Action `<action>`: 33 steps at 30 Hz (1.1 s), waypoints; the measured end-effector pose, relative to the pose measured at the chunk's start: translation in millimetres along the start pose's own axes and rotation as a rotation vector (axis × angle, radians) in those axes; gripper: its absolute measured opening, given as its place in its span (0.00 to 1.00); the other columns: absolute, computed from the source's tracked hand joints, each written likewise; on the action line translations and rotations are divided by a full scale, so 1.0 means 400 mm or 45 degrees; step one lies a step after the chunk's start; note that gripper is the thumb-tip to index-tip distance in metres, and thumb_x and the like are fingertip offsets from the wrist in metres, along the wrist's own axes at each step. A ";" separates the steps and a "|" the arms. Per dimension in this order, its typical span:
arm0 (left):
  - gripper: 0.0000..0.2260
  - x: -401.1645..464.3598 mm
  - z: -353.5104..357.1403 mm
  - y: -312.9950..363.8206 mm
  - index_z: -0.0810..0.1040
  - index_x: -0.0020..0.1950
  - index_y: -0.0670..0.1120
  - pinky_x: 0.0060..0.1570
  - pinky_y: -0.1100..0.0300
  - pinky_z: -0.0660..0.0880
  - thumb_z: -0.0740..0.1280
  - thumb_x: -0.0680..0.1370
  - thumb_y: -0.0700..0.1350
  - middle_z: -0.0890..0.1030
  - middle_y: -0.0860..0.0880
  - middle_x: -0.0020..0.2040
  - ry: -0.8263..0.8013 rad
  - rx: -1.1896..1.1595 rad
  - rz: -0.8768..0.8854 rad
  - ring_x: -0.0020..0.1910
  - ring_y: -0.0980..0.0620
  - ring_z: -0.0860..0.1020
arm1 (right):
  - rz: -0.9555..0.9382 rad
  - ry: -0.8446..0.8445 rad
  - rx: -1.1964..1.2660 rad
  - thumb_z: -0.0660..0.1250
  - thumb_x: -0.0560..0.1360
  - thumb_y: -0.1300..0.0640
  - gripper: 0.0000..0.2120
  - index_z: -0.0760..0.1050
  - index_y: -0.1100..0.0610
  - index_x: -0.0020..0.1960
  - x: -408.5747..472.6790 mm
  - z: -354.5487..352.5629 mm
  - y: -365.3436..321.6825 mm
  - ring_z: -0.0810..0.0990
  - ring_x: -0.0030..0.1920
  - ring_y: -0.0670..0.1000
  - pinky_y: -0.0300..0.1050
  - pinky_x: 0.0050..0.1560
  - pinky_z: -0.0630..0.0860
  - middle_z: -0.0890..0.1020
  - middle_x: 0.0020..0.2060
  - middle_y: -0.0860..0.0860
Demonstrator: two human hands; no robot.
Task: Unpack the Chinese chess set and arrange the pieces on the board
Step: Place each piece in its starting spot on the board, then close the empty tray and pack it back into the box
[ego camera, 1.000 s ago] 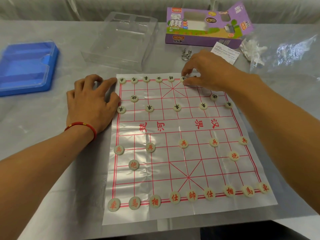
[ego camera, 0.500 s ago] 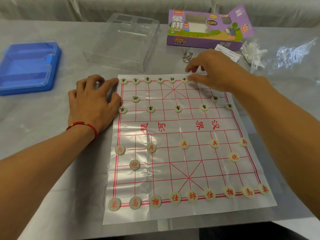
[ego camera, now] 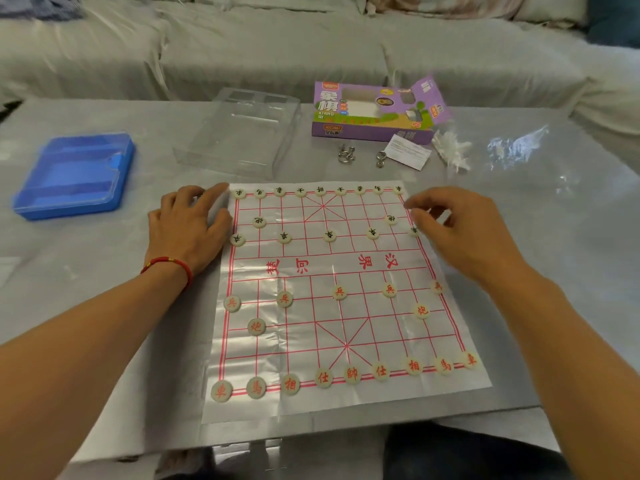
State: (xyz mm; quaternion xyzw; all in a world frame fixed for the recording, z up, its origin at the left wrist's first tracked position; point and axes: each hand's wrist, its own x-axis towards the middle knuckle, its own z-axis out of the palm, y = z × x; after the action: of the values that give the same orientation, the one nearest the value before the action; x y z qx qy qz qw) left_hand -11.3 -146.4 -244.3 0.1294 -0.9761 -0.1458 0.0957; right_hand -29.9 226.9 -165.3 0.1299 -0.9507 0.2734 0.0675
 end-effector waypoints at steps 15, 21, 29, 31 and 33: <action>0.19 -0.188 -0.174 0.149 0.73 0.70 0.55 0.57 0.60 0.71 0.63 0.81 0.41 0.73 0.51 0.70 0.260 -1.314 -0.524 0.63 0.53 0.73 | -0.143 -0.166 0.002 0.64 0.80 0.50 0.13 0.76 0.47 0.64 -0.008 0.106 -0.225 0.75 0.64 0.50 0.54 0.70 0.69 0.78 0.64 0.47; 0.15 -0.254 -0.227 0.097 0.76 0.67 0.54 0.61 0.53 0.77 0.61 0.83 0.42 0.76 0.51 0.65 0.401 -1.521 -0.685 0.61 0.51 0.76 | -0.306 -0.247 -0.152 0.63 0.81 0.50 0.18 0.72 0.49 0.70 0.123 0.219 -0.382 0.74 0.66 0.53 0.54 0.69 0.67 0.76 0.66 0.49; 0.13 -0.256 -0.268 0.042 0.79 0.64 0.51 0.58 0.50 0.79 0.61 0.83 0.41 0.80 0.50 0.60 0.424 -1.628 -0.804 0.58 0.50 0.79 | -0.421 -0.269 -0.458 0.61 0.80 0.56 0.20 0.68 0.55 0.71 0.304 0.390 -0.522 0.73 0.65 0.58 0.56 0.65 0.66 0.74 0.67 0.54; 0.13 -0.258 -0.258 0.034 0.79 0.63 0.52 0.56 0.51 0.80 0.61 0.83 0.41 0.80 0.49 0.59 0.369 -1.624 -0.854 0.57 0.50 0.80 | -0.403 -0.316 -0.551 0.61 0.78 0.60 0.17 0.69 0.57 0.67 0.340 0.421 -0.519 0.74 0.63 0.58 0.58 0.67 0.64 0.76 0.62 0.55; 0.12 -0.261 -0.255 0.033 0.79 0.62 0.53 0.54 0.54 0.80 0.61 0.83 0.41 0.80 0.50 0.58 0.327 -1.597 -0.870 0.56 0.50 0.80 | -0.393 -0.323 -0.663 0.61 0.77 0.62 0.12 0.70 0.57 0.61 0.367 0.439 -0.502 0.75 0.58 0.59 0.59 0.66 0.64 0.78 0.54 0.55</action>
State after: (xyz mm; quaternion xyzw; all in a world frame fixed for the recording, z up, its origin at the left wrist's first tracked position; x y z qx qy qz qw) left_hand 107.7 -131.6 -160.2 0.3641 -0.5950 -0.6835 0.2150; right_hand -123.3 -62.1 -183.0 0.2839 -0.9586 -0.0109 0.0200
